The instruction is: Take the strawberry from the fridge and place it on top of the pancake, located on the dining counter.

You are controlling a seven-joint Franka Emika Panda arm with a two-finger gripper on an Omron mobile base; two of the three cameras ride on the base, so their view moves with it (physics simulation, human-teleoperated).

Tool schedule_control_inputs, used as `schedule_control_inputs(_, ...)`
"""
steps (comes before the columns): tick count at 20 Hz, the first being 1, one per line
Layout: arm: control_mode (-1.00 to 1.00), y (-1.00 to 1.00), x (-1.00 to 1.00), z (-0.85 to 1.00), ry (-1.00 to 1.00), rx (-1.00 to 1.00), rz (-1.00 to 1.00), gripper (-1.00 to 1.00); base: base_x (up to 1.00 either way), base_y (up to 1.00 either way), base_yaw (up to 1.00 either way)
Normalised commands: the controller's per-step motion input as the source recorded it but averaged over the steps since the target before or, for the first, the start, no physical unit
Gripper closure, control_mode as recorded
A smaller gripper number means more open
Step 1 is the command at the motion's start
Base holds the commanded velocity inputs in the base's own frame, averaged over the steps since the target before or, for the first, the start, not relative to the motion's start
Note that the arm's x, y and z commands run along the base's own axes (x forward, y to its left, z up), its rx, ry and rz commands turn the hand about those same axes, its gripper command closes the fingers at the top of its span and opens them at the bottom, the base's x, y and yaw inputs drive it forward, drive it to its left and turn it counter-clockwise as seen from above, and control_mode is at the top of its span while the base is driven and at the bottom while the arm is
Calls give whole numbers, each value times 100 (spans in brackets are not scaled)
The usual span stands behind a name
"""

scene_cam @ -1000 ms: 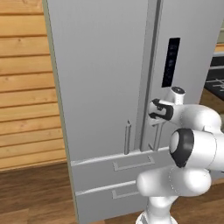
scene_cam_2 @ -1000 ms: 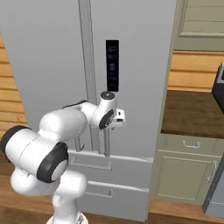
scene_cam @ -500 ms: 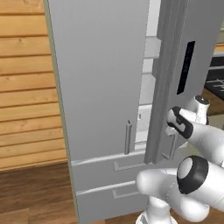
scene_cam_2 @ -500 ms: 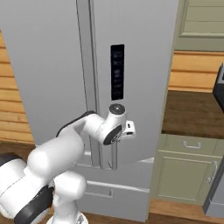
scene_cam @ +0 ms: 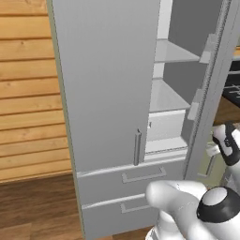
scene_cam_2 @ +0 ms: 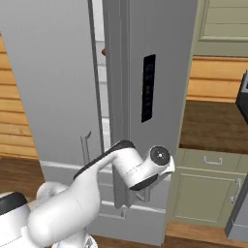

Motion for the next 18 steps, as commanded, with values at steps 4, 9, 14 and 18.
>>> schedule_control_inputs(4,-100,-13,-55,64,-24,1,0,-100,0,0,0)
schedule_control_inputs(9,-100,0,-83,100,-9,0,-5,-100,0,0,0)
schedule_control_inputs(14,-100,82,-71,99,1,-7,-19,-100,0,0,0)
schedule_control_inputs(18,-100,98,-29,98,14,-19,-23,-100,0,0,0)
